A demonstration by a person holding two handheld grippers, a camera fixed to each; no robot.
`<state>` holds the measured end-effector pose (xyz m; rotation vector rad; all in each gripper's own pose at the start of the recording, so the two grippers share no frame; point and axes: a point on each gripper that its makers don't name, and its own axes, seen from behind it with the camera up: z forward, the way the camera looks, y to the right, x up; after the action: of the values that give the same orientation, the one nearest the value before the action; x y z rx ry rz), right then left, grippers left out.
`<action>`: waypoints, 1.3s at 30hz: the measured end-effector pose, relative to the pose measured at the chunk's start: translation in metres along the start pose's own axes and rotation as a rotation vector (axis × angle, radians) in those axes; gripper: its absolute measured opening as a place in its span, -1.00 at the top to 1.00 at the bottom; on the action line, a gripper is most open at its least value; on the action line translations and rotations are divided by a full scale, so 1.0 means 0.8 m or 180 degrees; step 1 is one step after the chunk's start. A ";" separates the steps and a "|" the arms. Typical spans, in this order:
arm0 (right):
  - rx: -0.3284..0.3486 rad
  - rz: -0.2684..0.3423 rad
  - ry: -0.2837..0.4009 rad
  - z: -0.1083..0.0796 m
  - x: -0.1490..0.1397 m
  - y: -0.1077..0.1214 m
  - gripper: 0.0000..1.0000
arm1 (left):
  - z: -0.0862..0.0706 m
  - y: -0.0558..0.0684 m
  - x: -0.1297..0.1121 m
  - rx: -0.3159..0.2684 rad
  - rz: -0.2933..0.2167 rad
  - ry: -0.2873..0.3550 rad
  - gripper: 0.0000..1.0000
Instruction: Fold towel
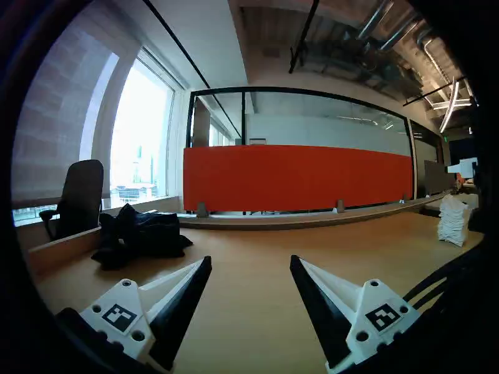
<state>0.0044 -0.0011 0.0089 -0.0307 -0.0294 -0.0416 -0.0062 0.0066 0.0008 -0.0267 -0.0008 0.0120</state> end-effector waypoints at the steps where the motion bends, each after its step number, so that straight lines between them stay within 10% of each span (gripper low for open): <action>1: -0.0004 0.0010 0.0003 0.000 -0.007 0.002 -1.00 | 0.000 0.000 0.000 0.0000 0.0000 0.0000 -0.86; 17: -0.0044 0.0186 0.0006 -0.004 -0.094 0.021 -1.00 | 0.000 0.000 0.003 0.0000 0.0001 -0.0001 -0.86; 39: -0.0004 0.0230 0.0027 -0.005 -0.116 0.012 -1.00 | -0.001 -0.001 0.003 0.0000 0.0000 -0.0001 -0.86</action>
<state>-0.0881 0.0120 0.0016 -0.0327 -0.0198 0.0306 -0.0042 0.0060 0.0000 -0.0266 -0.0012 0.0120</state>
